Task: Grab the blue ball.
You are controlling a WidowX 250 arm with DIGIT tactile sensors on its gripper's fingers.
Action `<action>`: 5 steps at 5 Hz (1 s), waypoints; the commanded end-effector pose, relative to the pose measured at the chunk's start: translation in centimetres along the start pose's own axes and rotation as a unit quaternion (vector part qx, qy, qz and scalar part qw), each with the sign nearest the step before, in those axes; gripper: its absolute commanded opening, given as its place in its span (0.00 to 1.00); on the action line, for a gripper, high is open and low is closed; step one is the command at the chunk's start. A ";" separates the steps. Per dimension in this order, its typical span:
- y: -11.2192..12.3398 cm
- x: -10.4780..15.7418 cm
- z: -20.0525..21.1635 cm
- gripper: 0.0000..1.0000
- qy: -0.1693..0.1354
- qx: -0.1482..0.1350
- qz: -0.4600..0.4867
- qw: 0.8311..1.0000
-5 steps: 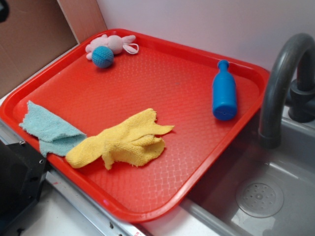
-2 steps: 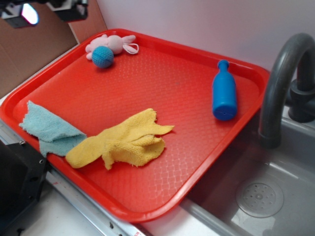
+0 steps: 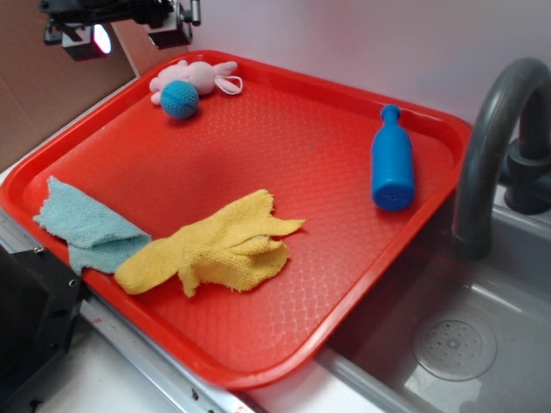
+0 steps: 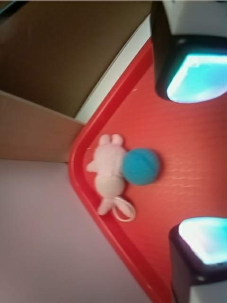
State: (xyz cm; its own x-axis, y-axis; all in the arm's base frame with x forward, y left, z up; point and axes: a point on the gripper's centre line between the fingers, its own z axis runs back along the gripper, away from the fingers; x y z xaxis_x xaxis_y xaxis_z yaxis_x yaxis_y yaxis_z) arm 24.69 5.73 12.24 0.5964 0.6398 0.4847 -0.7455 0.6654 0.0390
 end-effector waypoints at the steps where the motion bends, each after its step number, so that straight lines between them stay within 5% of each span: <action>1: 0.9 1.3 -2.7 1.00 -0.028 0.034 0.027 0.999; 5: 0.5 1.5 -9.8 1.00 -0.015 0.069 0.004 0.997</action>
State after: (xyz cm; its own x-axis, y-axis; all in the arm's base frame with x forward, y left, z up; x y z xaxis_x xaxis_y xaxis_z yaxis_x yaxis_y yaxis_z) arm 27.80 9.77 2.85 0.6109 0.6287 0.4812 -0.7707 0.6113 0.1798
